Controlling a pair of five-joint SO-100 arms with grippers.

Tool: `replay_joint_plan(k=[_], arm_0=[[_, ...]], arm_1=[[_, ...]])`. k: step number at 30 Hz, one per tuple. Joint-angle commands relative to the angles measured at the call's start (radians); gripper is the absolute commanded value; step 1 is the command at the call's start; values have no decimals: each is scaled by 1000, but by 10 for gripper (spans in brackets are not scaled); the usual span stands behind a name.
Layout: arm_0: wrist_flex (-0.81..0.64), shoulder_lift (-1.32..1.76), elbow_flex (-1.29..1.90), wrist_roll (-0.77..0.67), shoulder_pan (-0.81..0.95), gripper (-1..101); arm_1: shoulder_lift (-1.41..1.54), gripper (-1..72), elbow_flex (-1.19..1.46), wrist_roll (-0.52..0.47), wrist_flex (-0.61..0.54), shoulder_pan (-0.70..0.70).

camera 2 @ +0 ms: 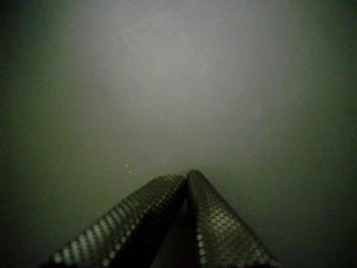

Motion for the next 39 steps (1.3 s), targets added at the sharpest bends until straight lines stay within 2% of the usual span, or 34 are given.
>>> replay_joint_plan(k=[1,4,5,7,10,13,16,19,20,22,25,26,27,29,30,31,33,34,35,37,39], arm_0=[[-11,15,-3,-14,5,0],[-11,15,-3,-12,5,0],[-11,15,-3,-12,5,0],[-11,15,-3,-12,5,0],[-11,15,-3,-12,5,0],[-21,15,0,-23,-5,0],[-91,15,-15,3,-46,0],[-25,17,-299,77,-120,-2],[37,17,-509,94,-201,-2],[23,17,-678,153,-287,-2],[-87,15,-744,169,-313,-2],[-61,15,-650,115,-353,-2],[-61,15,-626,121,-354,-2],[-28,-115,-816,155,-341,-2],[-86,-173,-896,178,-311,-2],[-232,-213,-945,235,-268,-2],[-344,-256,-977,331,-238,-2],[-462,-259,-946,413,-204,-2],[-686,-216,-831,476,-209,-2],[-956,-129,-676,488,-253,0],[-1143,-127,-632,468,-279,0]], arm_1=[[20,105,-11,8,6,-8],[20,202,-11,-5,23,-18],[20,177,-11,8,26,-9],[20,52,-11,23,26,5],[20,14,-11,31,41,2],[20,-3,-11,26,28,-2],[20,-3,-11,23,32,-2],[20,-3,-11,23,49,-2],[20,-3,-11,18,48,-2],[20,-3,-11,15,46,-5],[20,-3,-11,5,51,-29],[20,-3,-11,0,51,-40],[20,-3,-11,-3,51,-41],[20,-3,-11,-9,49,-41],[20,-3,-11,-12,48,-40],[20,-3,-11,-15,43,-38],[20,-3,-11,-17,38,-38],[20,-3,-11,-17,37,-38],[20,-3,-11,-17,37,-40],[20,-3,-11,-17,37,-46],[20,-3,-11,-17,37,-46]])
